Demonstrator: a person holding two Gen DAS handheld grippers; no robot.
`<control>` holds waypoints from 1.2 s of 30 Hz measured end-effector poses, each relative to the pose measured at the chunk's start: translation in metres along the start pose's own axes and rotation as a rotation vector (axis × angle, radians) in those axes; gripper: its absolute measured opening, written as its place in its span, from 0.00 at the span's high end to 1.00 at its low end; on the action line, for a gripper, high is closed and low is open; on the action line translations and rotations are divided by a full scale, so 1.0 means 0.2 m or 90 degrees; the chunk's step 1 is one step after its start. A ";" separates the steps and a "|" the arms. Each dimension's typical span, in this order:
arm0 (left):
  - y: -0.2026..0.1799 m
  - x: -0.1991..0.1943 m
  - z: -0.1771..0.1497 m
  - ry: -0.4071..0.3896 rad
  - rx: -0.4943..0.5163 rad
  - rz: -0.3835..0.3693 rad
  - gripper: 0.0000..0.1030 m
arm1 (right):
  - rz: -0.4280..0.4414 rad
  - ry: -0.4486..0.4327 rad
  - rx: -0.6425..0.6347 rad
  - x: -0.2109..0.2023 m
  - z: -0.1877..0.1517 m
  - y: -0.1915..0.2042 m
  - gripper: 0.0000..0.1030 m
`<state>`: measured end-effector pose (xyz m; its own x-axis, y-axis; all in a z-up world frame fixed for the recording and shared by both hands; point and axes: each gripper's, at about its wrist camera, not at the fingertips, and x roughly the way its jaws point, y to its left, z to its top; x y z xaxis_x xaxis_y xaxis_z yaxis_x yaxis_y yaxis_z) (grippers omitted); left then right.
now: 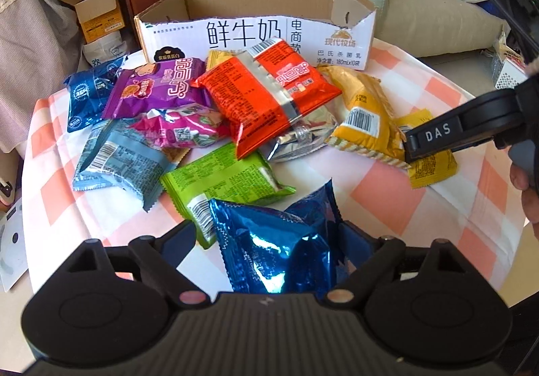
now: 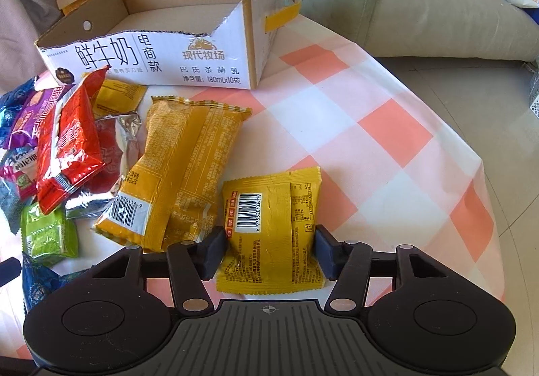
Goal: Organize snacks
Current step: 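Grasp the blue foil packet with the left tool while the right tool grasps the yellow packet, then lift the blue foil packet with the left tool while the right tool lifts the yellow packet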
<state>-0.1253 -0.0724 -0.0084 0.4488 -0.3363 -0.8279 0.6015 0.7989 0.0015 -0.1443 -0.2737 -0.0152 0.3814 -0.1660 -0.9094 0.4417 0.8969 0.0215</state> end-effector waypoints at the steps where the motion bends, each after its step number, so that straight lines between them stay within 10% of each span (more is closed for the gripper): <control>1: 0.03 0.00 0.00 0.002 -0.007 0.005 0.16 | 0.004 0.001 -0.013 -0.01 -0.02 0.02 0.50; 16: 0.38 -0.06 -0.07 -0.004 -0.102 0.069 0.26 | 0.197 0.022 -0.159 -0.12 -0.19 0.42 0.50; 36: 0.40 0.04 -0.16 0.052 -0.090 0.070 0.06 | 0.142 0.021 -0.233 -0.09 -0.21 0.54 0.39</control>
<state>-0.0949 0.0047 -0.0317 0.4479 -0.2058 -0.8701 0.4498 0.8929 0.0203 -0.1372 -0.1576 -0.0144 0.4059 0.0565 -0.9122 0.0321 0.9966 0.0760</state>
